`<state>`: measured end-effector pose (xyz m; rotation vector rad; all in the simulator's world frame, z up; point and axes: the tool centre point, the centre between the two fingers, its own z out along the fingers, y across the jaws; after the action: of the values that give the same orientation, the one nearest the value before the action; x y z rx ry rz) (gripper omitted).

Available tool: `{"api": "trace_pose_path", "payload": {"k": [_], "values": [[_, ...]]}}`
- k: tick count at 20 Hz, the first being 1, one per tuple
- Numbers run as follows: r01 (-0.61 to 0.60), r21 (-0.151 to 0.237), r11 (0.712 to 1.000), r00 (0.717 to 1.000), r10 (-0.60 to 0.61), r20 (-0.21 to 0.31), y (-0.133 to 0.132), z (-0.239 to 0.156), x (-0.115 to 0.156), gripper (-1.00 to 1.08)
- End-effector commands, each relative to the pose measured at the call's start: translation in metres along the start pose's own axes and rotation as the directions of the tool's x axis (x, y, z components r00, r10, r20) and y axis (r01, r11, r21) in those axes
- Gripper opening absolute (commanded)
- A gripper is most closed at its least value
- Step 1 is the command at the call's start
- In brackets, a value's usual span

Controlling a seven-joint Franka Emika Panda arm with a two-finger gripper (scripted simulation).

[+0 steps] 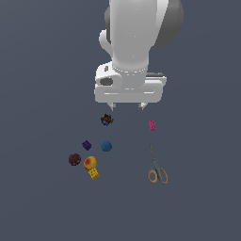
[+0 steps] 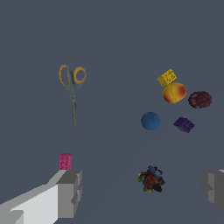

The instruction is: Pick up a designated object from a clutter of objects.

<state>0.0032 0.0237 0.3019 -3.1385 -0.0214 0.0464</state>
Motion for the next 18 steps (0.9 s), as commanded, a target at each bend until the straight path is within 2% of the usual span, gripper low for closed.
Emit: {"api": "trace_pose_path", "payload": {"k": [1, 10, 18], "values": [[0.000, 0.000, 1.000, 1.000, 0.000, 0.000, 0.000, 0.000, 0.000, 1.00], [0.070, -0.021, 0.997, 0.997, -0.071, -0.034, -0.016, -0.009, 0.009, 1.00], [0.068, -0.018, 0.998, 0.997, -0.069, -0.033, -0.011, 0.000, 0.011, 1.00]]}}
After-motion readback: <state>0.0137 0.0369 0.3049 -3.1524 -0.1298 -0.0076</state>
